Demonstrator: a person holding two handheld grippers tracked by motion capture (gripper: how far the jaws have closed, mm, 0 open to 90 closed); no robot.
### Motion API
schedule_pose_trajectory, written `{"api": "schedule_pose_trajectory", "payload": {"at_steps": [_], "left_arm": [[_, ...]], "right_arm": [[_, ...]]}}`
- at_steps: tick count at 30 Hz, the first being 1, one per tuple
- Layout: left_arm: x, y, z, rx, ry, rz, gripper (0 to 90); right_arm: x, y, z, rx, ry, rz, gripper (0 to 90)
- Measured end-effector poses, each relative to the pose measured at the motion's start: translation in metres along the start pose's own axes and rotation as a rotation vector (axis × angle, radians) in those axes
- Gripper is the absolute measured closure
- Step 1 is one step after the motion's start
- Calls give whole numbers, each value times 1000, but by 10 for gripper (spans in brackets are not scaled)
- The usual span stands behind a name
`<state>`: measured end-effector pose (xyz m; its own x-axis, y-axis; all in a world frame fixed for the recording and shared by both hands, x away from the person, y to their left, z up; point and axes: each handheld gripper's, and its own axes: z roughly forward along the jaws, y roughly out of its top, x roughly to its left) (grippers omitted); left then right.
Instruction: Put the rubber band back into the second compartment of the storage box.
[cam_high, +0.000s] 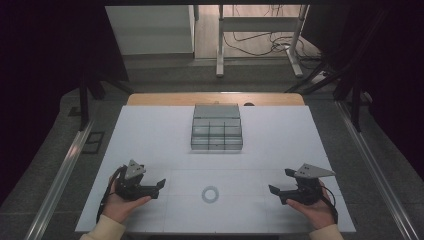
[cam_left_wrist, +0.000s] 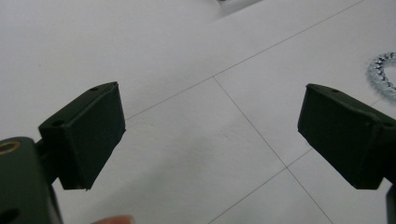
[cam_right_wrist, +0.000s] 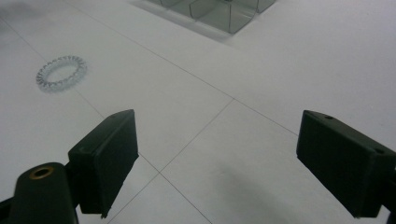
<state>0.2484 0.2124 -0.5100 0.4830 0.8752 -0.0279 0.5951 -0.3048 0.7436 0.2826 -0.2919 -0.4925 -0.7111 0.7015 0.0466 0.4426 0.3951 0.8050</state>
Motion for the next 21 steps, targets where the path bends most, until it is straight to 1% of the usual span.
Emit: {"api": "schedule_pose_trajectory", "payload": {"at_steps": [4, 12, 14, 16, 18, 21], "left_arm": [[1, 0, 0, 0, -9, -2, 79], [0, 1, -2, -6, -11, -9, 82], [0, 1, -3, -6, -12, -6, 82], [-2, 2, -5, -10, -5, 4, 79], [-4, 3, -6, -2, -8, 6, 80], [-5, 4, -8, 15, -15, -1, 80]], "right_arm": [[-1, -1, 1, 4, 2, 5, 132], [-4, -2, 1, 8, -1, 13, 136], [-4, -1, 2, 12, -3, 15, 137], [-5, 0, 4, 12, -8, 13, 139], [-5, 0, 6, 18, -9, 8, 140], [-4, 1, 7, 23, -12, 0, 140]]}}
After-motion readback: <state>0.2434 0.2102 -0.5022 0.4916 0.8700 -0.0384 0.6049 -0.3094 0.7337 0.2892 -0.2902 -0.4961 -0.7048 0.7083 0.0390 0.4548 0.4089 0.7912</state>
